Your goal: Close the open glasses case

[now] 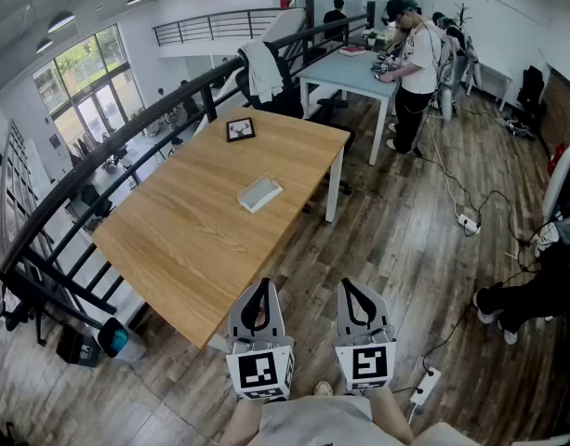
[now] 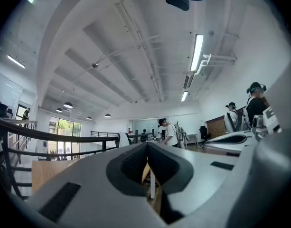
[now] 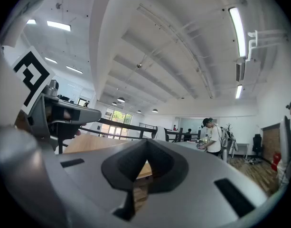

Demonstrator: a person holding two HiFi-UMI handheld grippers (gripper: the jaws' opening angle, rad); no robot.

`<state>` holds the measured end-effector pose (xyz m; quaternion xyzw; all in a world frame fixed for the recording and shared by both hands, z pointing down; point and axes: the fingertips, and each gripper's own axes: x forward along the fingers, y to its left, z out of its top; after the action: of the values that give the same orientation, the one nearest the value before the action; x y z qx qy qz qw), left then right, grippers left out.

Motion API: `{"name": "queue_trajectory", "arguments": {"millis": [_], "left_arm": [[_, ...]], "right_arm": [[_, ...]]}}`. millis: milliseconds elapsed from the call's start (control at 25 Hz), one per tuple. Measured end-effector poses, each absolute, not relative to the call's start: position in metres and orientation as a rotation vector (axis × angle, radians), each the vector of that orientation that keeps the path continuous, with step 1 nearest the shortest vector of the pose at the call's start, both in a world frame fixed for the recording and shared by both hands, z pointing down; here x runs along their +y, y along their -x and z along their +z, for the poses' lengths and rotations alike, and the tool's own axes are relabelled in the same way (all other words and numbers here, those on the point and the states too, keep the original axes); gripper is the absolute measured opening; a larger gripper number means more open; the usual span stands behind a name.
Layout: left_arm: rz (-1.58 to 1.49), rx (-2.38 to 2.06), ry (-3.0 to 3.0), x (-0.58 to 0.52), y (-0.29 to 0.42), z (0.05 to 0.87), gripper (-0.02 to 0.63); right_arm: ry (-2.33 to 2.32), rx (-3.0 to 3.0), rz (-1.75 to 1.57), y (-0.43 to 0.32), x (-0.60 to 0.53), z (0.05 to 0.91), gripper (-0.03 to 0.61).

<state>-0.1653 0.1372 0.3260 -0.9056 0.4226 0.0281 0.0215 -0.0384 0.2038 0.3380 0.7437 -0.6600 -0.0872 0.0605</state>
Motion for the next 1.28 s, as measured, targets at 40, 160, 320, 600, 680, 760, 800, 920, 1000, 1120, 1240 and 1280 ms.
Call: {"name": "queue_trajectory", "arguments": {"millis": [40,160,320,600,680,760,800,920,1000,1120,1240,1280], "left_arm": [[0.084,1.308,2.807,0.138,0.164,0.325,0.017],[0.073,1.302,2.807,0.14,0.159,0.326,0.017],[0.059,1.301,2.811,0.141,0.152,0.331,0.018],[0.038,1.314,2.821,0.147,0.136,0.338,0.017],[0.037,1.327,2.821,0.149,0.132,0.34,0.018],[0.045,1.346,2.818,0.151,0.128,0.342,0.018],[0.055,1.356,2.814,0.153,0.126,0.342,0.018],[0.086,1.365,2.805,0.157,0.117,0.339,0.018],[0.095,1.36,2.805,0.158,0.111,0.337,0.017],[0.099,1.355,2.8,0.157,0.104,0.336,0.017],[0.1,1.342,2.791,0.152,0.095,0.334,0.017],[0.105,1.338,2.787,0.15,0.092,0.333,0.017]], "right_arm": [[-2.253,-1.995,-0.26,0.036,0.205,0.338,0.006],[-2.259,-1.993,-0.249,0.031,0.207,0.339,0.006],[-2.254,-1.996,-0.246,0.024,0.209,0.343,0.005],[-2.304,-2.018,-0.257,0.0,0.22,0.344,0.006],[-2.297,-2.038,-0.263,-0.003,0.224,0.343,0.006],[-2.279,-2.059,-0.271,-0.006,0.228,0.342,0.006],[-2.266,-2.071,-0.277,-0.007,0.23,0.342,0.006],[-2.232,-2.111,-0.293,-0.012,0.232,0.339,0.006],[-2.222,-2.136,-0.292,-0.014,0.229,0.34,0.006],[-2.214,-2.163,-0.271,-0.016,0.224,0.344,0.006],[-2.211,-2.163,-0.233,-0.025,0.221,0.351,0.006],[-2.211,-2.161,-0.226,-0.028,0.221,0.352,0.006]]}}
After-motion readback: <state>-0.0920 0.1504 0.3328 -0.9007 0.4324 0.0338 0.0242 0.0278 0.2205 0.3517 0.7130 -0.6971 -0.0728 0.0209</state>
